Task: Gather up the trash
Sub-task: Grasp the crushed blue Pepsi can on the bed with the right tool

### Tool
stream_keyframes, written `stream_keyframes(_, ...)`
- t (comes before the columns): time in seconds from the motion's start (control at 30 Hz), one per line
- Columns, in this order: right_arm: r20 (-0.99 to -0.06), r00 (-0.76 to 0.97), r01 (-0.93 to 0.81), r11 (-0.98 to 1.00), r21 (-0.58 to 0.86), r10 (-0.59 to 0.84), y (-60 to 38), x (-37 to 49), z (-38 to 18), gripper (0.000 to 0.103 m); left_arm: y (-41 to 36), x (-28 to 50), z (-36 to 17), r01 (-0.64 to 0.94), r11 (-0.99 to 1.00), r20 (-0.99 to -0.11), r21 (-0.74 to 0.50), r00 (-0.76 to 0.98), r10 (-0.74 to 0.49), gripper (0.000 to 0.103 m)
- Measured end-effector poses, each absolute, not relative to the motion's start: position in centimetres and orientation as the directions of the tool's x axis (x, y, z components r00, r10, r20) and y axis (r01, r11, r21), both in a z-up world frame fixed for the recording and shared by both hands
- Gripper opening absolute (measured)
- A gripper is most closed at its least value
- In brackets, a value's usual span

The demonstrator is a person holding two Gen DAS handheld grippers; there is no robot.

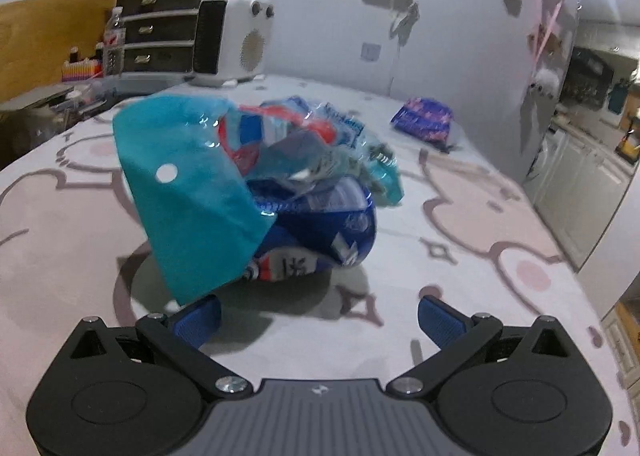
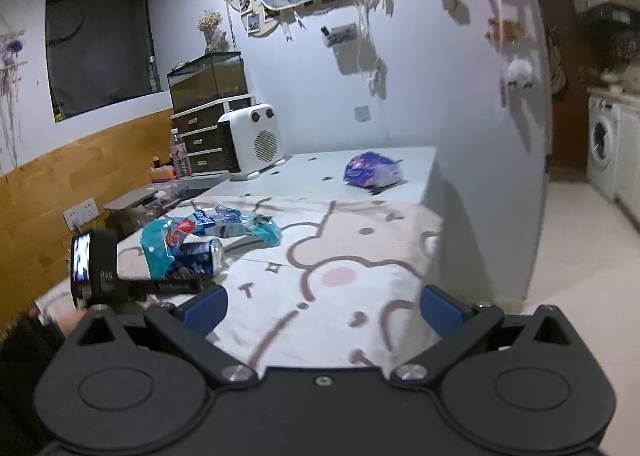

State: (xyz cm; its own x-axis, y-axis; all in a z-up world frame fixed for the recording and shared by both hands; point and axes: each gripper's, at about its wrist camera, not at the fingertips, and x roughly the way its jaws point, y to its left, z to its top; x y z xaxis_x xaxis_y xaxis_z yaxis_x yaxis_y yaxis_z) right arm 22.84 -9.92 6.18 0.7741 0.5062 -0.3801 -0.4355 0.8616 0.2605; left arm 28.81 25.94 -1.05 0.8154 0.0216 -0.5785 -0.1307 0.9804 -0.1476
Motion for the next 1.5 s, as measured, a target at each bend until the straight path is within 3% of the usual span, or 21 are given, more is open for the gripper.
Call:
stream_keyframes(0.1,-0.371,0.750,-0.442,0.832,0.335,0.548,-7.7,25.6,5.7,0.102,26.4,29.3,-1.2,-0.096,0.975,-0.575,-0.200,0.817,-0.038,0.103)
stream_keyframes(0.2,-0.365,0.716,-0.459,0.795,0.397,0.596,-4.6,28.7,5.1,0.085,26.8,29.4,-1.2,-0.092,0.969,-0.564,-0.228,0.824,-0.055,0.103)
stream_keyframes(0.27,-0.368,0.694,-0.461,0.774,0.433,0.619,-2.3,30.7,4.8,0.067,27.2,29.6,-1.1,-0.095,0.968,-0.561,-0.233,0.826,-0.054,0.103)
stream_keyframes(0.3,-0.368,0.680,-0.463,0.761,0.455,0.634,-1.0,31.8,4.6,0.065,27.4,29.7,-1.1,-0.096,0.966,-0.557,-0.239,0.829,-0.056,0.103)
stream_keyframes(0.73,-0.416,0.525,-0.455,0.658,0.600,0.742,10.8,41.0,-0.1,0.069,29.7,30.0,-1.0,-0.097,0.932,-0.484,-0.349,0.870,-0.090,0.103)
stream_keyframes(0.8,-0.408,0.489,-0.462,0.626,0.629,0.771,11.5,41.6,-0.8,0.064,29.2,29.8,-0.7,-0.064,0.941,-0.463,-0.332,0.880,-0.103,0.103)
stream_keyframes(0.87,-0.395,0.450,-0.461,0.587,0.665,0.801,11.6,41.5,-1.2,0.045,28.5,29.2,-0.4,-0.022,0.952,-0.428,-0.306,0.896,-0.117,0.103)
stream_keyframes(0.97,-0.384,0.386,-0.464,0.536,0.705,0.839,11.0,40.6,-1.1,0.030,26.8,28.2,0.4,0.065,0.969,-0.369,-0.238,0.917,-0.152,0.103)
stream_keyframes(1.03,-0.384,0.362,-0.466,0.521,0.715,0.850,10.4,39.6,-0.7,0.025,25.7,27.4,0.7,0.113,0.972,-0.348,-0.208,0.920,-0.181,0.103)
stream_keyframes(1.23,-0.432,0.399,-0.486,0.586,0.648,0.809,7.8,37.8,0.5,0.026,24.8,25.9,0.6,0.112,0.982,-0.384,-0.151,0.909,-0.163,0.103)
stream_keyframes(1.33,-0.432,0.440,-0.475,0.612,0.632,0.787,6.7,38.2,0.8,0.030,26.3,26.4,0.3,0.057,0.978,-0.408,-0.202,0.903,-0.137,0.103)
stream_keyframes(1.4,-0.429,0.451,-0.467,0.617,0.634,0.782,6.4,38.7,0.9,0.037,27.7,26.9,0.1,0.013,0.975,-0.436,-0.224,0.893,-0.112,0.103)
stream_keyframes(1.5,-0.422,0.491,-0.461,0.639,0.616,0.762,6.9,39.2,1.0,0.061,28.9,27.0,0.3,-0.044,0.975,-0.455,-0.218,0.888,-0.062,0.103)
